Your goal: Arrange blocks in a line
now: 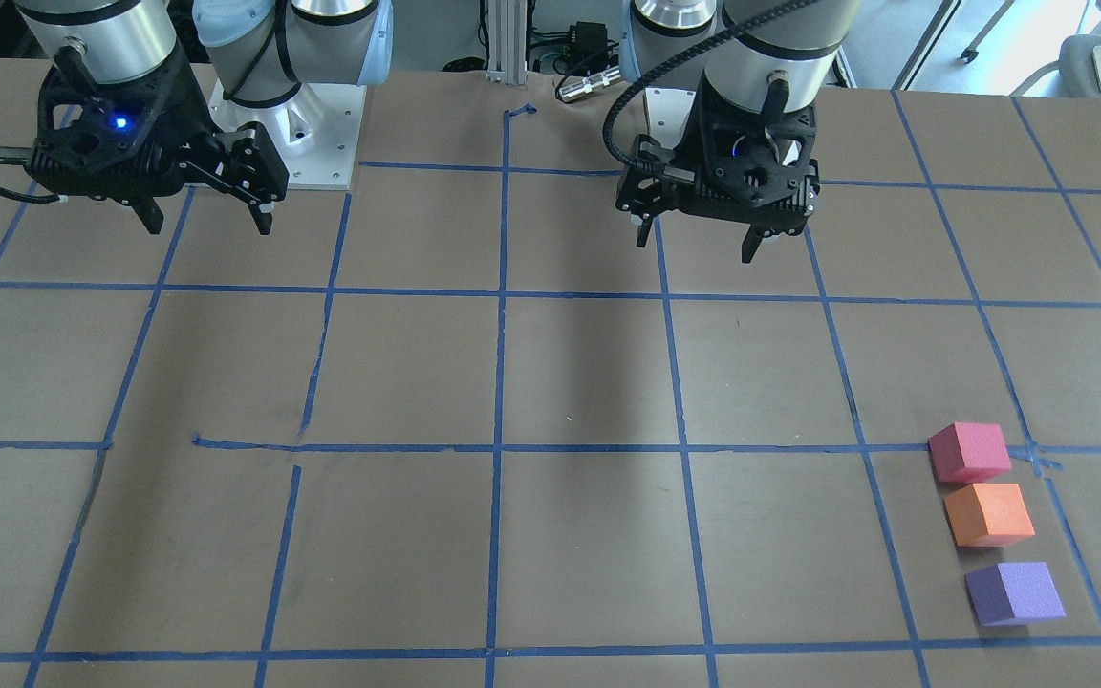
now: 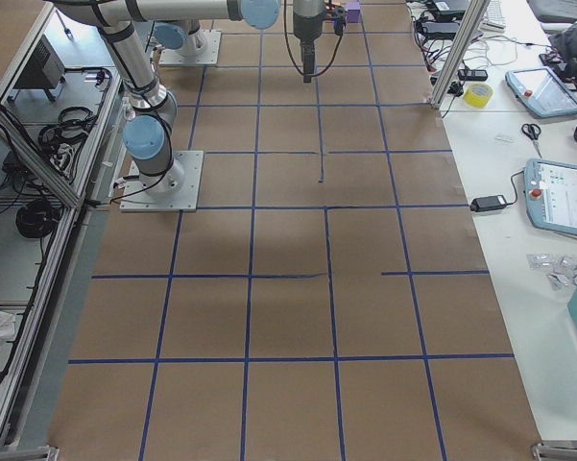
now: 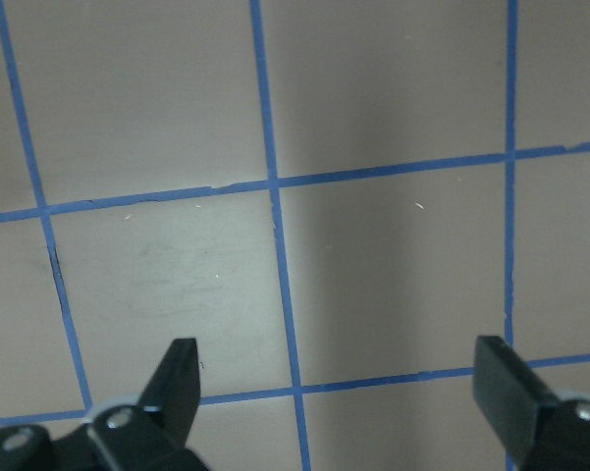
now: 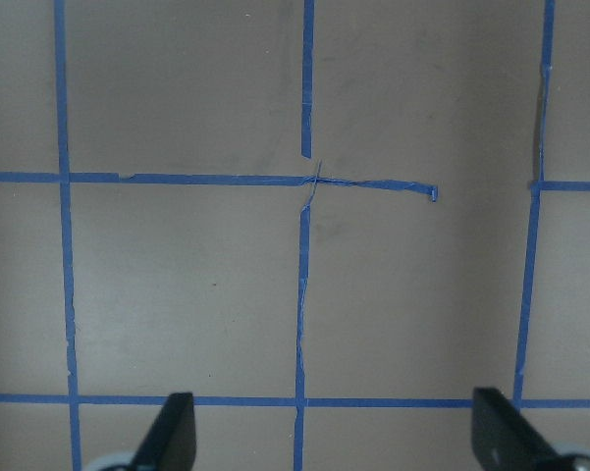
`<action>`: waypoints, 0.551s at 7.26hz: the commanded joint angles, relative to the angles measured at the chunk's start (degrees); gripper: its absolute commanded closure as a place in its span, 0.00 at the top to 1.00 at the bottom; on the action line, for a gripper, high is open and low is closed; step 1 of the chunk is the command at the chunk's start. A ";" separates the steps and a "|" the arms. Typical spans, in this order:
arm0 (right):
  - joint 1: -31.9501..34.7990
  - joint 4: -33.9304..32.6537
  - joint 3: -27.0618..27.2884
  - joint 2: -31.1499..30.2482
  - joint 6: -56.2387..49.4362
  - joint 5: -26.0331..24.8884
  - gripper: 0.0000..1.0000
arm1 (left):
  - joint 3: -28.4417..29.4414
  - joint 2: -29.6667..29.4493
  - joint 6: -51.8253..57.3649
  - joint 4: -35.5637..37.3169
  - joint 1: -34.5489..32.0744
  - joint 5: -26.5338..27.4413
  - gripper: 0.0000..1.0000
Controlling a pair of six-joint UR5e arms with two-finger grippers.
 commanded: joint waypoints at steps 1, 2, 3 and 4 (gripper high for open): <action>0.00 0.04 -0.06 -0.06 0.00 -0.06 1.00 | -0.19 2.91 -2.75 -0.75 -0.12 0.39 1.00; 0.00 0.04 0.03 0.03 0.00 -0.06 1.00 | -0.55 3.10 -3.10 -0.75 0.76 0.48 1.00; 0.00 0.04 0.03 0.03 0.00 -0.06 1.00 | -0.46 4.32 -3.11 -1.97 1.12 1.87 1.00; 0.00 -0.05 -0.06 -0.06 0.00 0.02 1.00 | -0.64 5.03 -3.11 -2.51 1.55 2.32 1.00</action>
